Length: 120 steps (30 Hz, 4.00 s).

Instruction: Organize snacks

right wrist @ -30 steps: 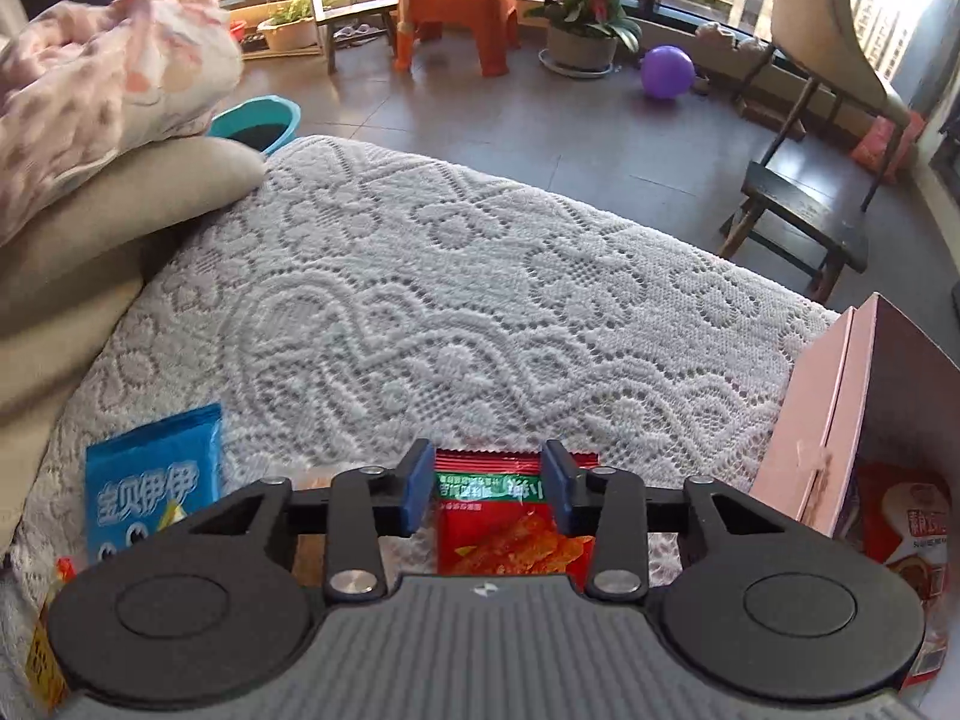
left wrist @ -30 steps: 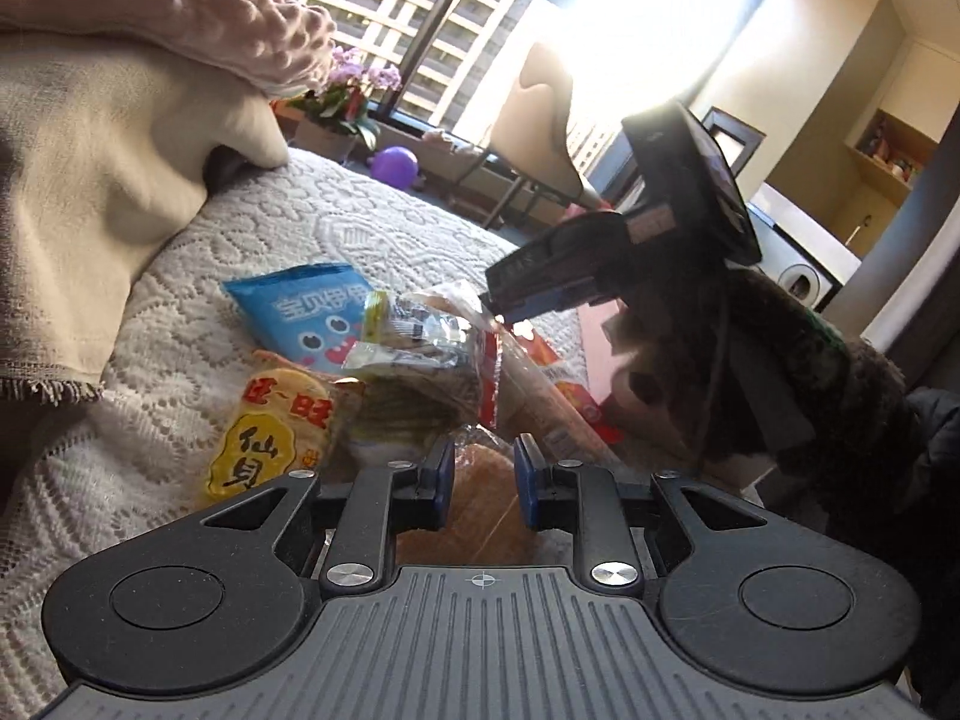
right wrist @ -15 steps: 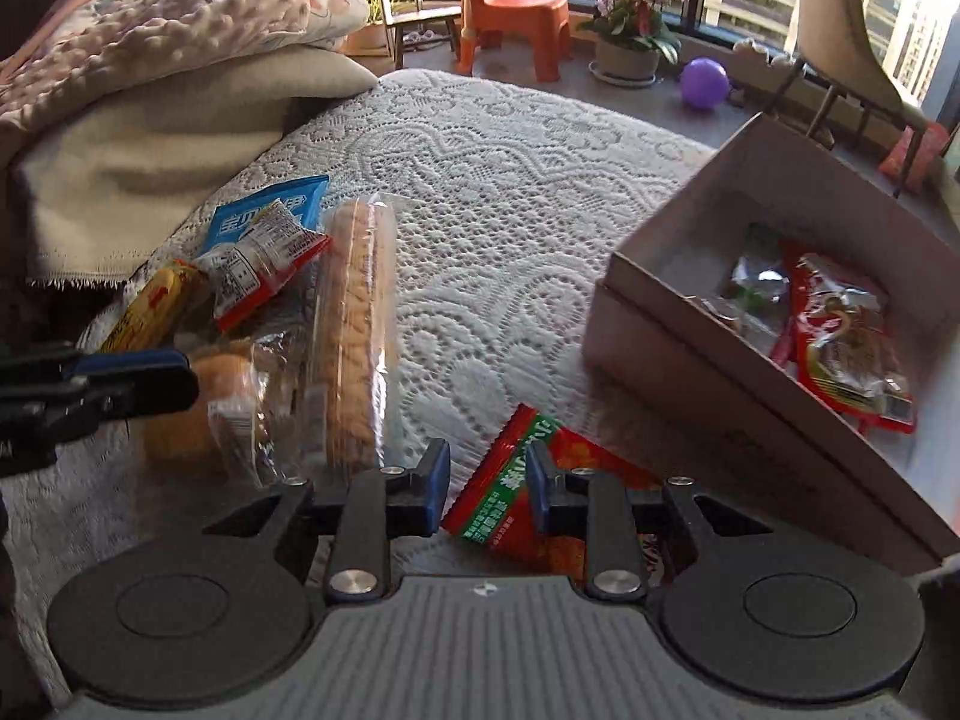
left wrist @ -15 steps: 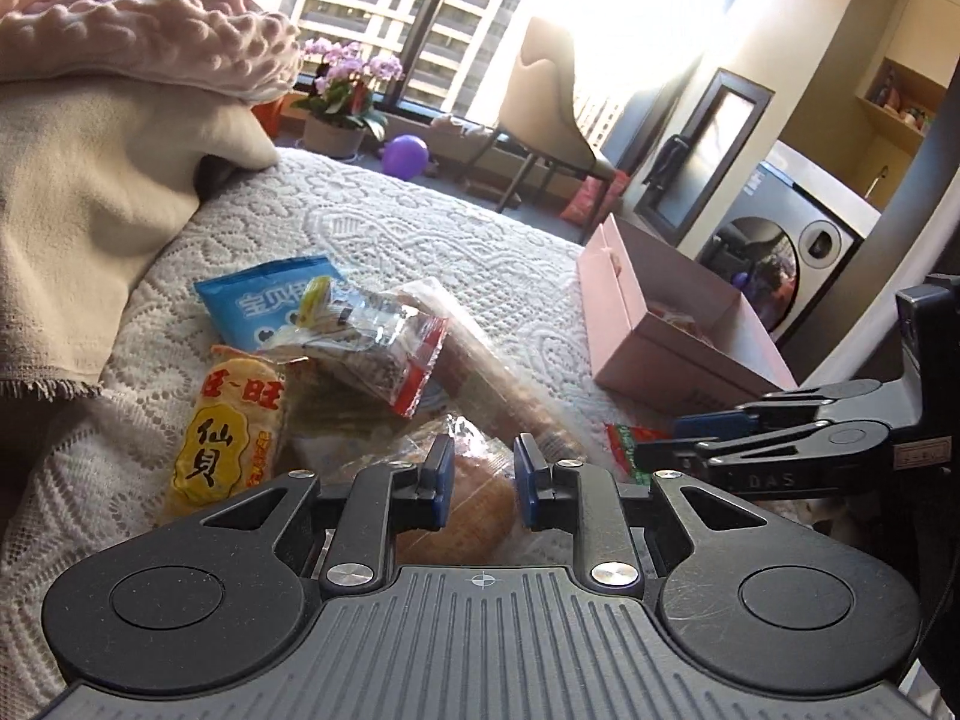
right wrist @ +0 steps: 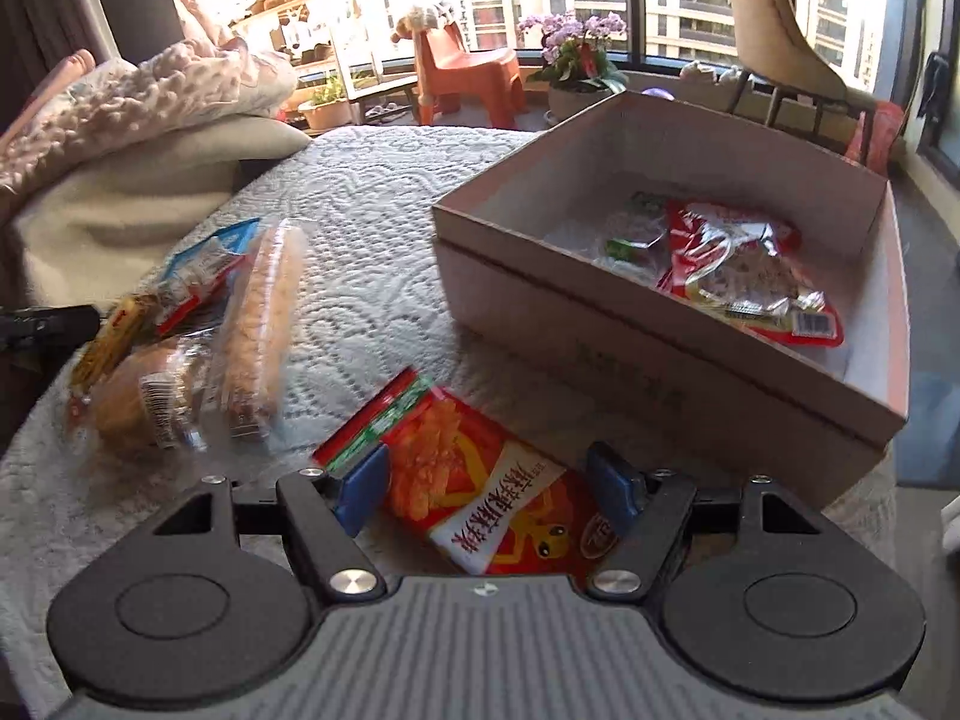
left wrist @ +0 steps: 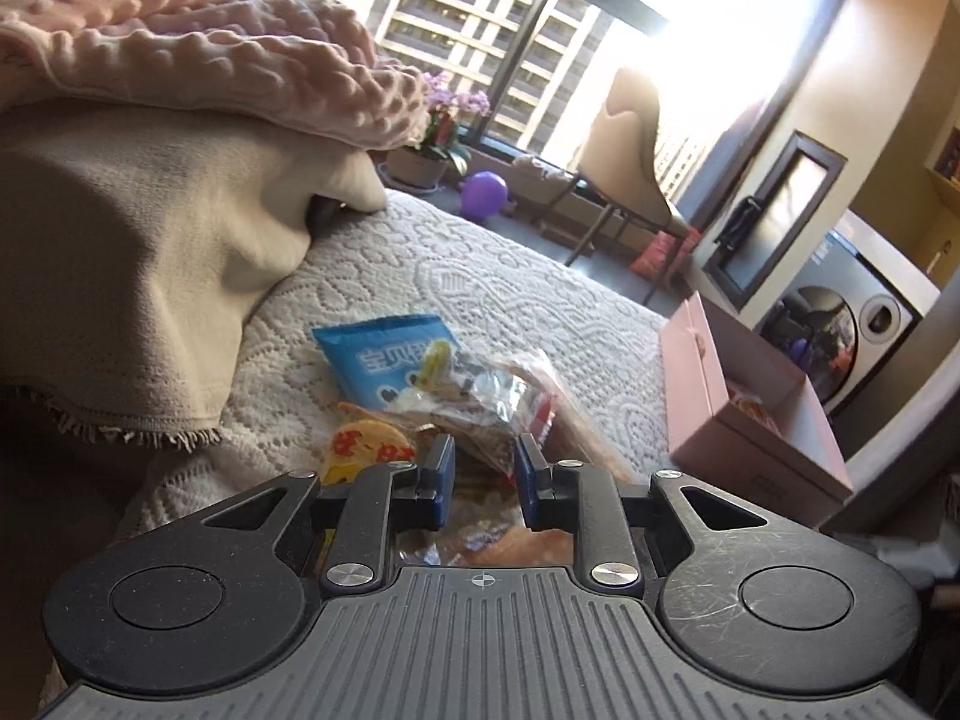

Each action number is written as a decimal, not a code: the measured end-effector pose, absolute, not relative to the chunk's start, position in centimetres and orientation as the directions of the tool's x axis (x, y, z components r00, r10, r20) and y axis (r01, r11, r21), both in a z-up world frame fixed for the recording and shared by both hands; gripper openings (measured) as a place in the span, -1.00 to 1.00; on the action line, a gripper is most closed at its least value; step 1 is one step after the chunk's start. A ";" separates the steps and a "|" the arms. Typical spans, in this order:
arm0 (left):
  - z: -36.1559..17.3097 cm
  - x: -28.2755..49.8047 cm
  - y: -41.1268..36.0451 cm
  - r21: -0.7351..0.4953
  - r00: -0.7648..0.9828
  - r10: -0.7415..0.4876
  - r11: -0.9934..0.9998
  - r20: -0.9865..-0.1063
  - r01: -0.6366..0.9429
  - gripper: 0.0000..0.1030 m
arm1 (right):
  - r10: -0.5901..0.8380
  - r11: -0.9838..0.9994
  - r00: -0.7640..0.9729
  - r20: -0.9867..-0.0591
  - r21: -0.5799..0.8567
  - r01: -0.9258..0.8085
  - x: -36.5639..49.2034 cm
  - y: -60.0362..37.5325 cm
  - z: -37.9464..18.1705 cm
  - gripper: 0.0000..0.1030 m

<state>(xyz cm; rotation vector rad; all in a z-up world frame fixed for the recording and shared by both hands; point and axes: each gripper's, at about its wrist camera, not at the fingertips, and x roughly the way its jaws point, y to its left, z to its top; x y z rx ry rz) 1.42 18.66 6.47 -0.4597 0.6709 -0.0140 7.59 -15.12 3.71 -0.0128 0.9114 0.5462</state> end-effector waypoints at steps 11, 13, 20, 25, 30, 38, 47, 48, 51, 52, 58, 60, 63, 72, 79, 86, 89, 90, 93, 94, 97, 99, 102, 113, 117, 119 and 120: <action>4.7 9.0 19.3 -0.447 0.731 -0.124 0.854 -0.671 -0.266 -0.51 | 0.444 0.857 0.553 -0.705 0.153 -0.492 3.6 -13.7 2.2 0.43; 4.3 10.3 18.6 -0.406 0.712 -0.118 0.879 -0.692 -0.249 -0.43 | 0.443 0.856 0.576 -0.687 0.134 -0.499 3.1 -13.4 1.8 0.51; 4.6 13.1 15.9 -0.283 0.722 -0.110 0.951 -0.683 -0.123 -0.35 | 0.417 0.852 0.607 -0.677 0.058 -0.520 2.3 -12.4 1.4 0.66; 4.2 15.4 13.0 -0.175 0.678 -0.128 0.985 -0.724 -0.001 -0.24 | 0.416 0.853 0.610 -0.675 0.057 -0.519 2.0 -12.4 1.3 0.67; 3.5 17.4 8.9 -0.009 0.680 -0.072 0.995 -0.729 0.095 -0.12 | 0.410 0.855 0.616 -0.673 0.049 -0.516 1.8 -12.3 1.3 0.67; 3.7 18.1 6.3 0.125 0.695 -0.036 0.976 -0.718 0.180 -0.15 | 0.421 0.857 0.619 -0.663 0.069 -0.510 1.7 -12.7 1.3 0.67; 3.6 17.4 5.6 0.043 0.656 -0.185 0.948 -0.731 0.315 -0.15 | 0.423 0.860 0.620 -0.661 0.075 -0.505 1.8 -12.7 1.3 0.68; 3.6 17.2 5.4 0.045 0.654 -0.192 0.944 -0.732 0.327 -0.15 | 0.423 0.860 0.620 -0.661 0.076 -0.505 1.9 -12.7 1.3 0.67; 3.6 16.8 4.9 0.110 0.667 -0.157 0.934 -0.728 0.340 -0.10 | 0.423 0.860 0.620 -0.661 0.078 -0.504 2.0 -12.8 1.3 0.68; 3.6 16.6 4.7 0.147 0.676 -0.136 0.928 -0.724 0.344 -0.08 | 0.423 0.860 0.620 -0.660 0.078 -0.504 2.0 -12.8 1.3 0.68; 3.5 16.2 4.5 0.177 0.691 -0.127 0.919 -0.712 0.351 -0.18 | 0.420 0.862 0.622 -0.661 0.074 -0.502 2.0 -12.8 1.3 0.67; 3.5 16.3 4.5 0.153 0.685 -0.139 0.925 -0.715 0.347 -0.18 | 0.418 0.863 0.624 -0.660 0.074 -0.499 2.0 -12.8 1.3 0.68; 3.5 16.4 4.5 0.152 0.679 -0.139 0.924 -0.721 0.351 -0.18 | 0.415 0.865 0.626 -0.660 0.074 -0.496 2.0 -12.9 1.3 0.67; 3.6 15.8 5.1 0.156 0.668 -0.099 0.938 -0.737 0.310 -0.10 | 0.415 0.865 0.626 -0.660 0.074 -0.495 2.0 -12.9 1.4 0.68; 3.6 15.1 5.9 0.090 0.646 -0.129 0.951 -0.752 0.295 -0.12 | 0.392 0.894 0.646 -0.655 0.107 -0.435 2.1 -13.8 2.4 0.67; 2.8 13.1 8.6 0.035 0.634 -0.122 0.973 -0.764 0.229 -0.18 | 0.437 0.890 0.642 -0.630 0.197 -0.412 3.9 -14.1 5.5 0.67; 2.9 11.8 10.2 -0.050 0.648 -0.178 0.976 -0.740 0.212 -0.23 | 0.435 0.889 0.625 -0.648 0.202 -0.410 4.9 -13.1 5.5 0.67; 3.0 11.6 10.5 -0.064 0.653 -0.190 0.975 -0.733 0.212 -0.23 | 0.444 0.886 0.613 -0.653 0.217 -0.410 5.3 -12.8 5.4 0.67; 3.4 11.3 11.0 -0.063 0.675 -0.184 0.978 -0.715 0.199 -0.23 | 0.475 0.876 0.566 -0.673 0.304 -0.374 7.7 -11.2 5.1 0.67; 3.6 11.3 11.1 -0.056 0.683 -0.172 0.980 -0.710 0.189 -0.23 | 0.480 0.875 0.558 -0.677 0.325 -0.358 8.3 -10.7 4.9 0.66; 4.2 11.3 11.3 -0.048 0.703 -0.149 0.986 -0.695 0.161 -0.23 | 0.448 0.891 0.545 -0.709 0.308 -0.333 10.7 -8.6 3.8 0.60; 4.4 11.3 11.4 -0.045 0.710 -0.142 0.987 -0.690 0.153 -0.23 | 0.419 0.902 0.533 -0.735 0.267 -0.340 11.2 -7.5 3.2 0.26; 4.6 11.2 10.9 -0.031 0.708 -0.140 0.986 -0.693 0.164 -0.23 | 0.387 0.890 0.542 -0.746 0.148 -0.432 9.6 -6.2 3.5 -0.24; 4.7 11.3 7.8 -0.012 0.695 -0.178 0.971 -0.697 0.238 -0.23 | 0.374 0.887 0.577 -0.726 0.099 -0.450 2.5 -13.1 5.7 -0.39; 5.2 11.4 6.7 0.004 0.715 -0.184 0.968 -0.675 0.252 -0.23 | 0.320 0.924 0.631 -0.707 0.087 -0.372 1.3 -16.6 5.0 -0.39; 5.3 11.9 5.7 0.018 0.715 -0.186 0.963 -0.674 0.268 -0.23 | 0.307 0.937 0.639 -0.705 0.106 -0.333 1.3 -17.9 4.2 -0.39; 5.2 12.2 5.2 0.031 0.714 -0.184 0.960 -0.676 0.277 -0.22 | 0.298 0.942 0.647 -0.702 0.107 -0.318 1.2 -18.3 3.6 -0.37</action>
